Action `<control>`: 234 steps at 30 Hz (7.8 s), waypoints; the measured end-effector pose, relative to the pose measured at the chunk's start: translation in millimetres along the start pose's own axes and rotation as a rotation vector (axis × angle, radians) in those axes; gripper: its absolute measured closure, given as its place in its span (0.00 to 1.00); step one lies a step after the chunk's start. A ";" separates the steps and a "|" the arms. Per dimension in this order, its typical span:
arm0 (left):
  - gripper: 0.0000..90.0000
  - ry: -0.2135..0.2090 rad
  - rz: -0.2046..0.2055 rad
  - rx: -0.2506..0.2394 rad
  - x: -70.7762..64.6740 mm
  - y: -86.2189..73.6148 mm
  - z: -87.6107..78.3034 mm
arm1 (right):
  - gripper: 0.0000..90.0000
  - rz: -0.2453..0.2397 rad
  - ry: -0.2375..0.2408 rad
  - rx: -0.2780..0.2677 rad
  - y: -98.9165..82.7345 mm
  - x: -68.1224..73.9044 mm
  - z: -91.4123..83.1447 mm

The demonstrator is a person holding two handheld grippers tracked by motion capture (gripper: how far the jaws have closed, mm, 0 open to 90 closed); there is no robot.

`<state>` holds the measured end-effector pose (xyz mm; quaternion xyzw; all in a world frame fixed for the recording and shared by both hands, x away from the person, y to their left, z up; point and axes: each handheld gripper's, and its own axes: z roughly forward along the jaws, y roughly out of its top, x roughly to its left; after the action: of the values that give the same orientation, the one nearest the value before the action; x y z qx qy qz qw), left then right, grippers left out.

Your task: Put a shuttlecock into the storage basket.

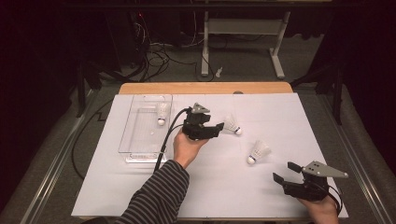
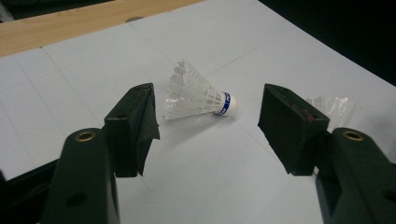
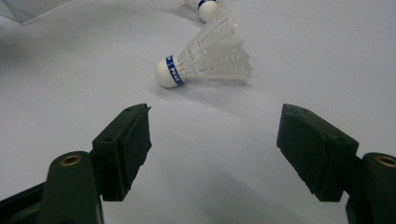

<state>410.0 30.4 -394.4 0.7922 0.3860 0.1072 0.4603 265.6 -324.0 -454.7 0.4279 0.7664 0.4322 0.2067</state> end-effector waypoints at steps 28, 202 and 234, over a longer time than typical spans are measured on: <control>0.44 -0.002 -0.041 0.058 8.4 21.5 18.1 | 0.29 -0.001 0.009 -0.002 0.2 -0.3 0.2; 0.99 -0.070 0.000 0.394 14.1 38.2 85.1 | 0.30 -0.009 0.016 0.000 0.2 -0.1 1.1; 1.00 -0.088 0.003 0.347 12.7 37.6 70.1 | 0.30 -0.010 0.016 0.000 0.2 -0.1 1.1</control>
<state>474.8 -16.4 -405.0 0.8643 0.3770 0.0052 0.3330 266.5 -323.5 -455.2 0.4208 0.7700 0.4346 0.2028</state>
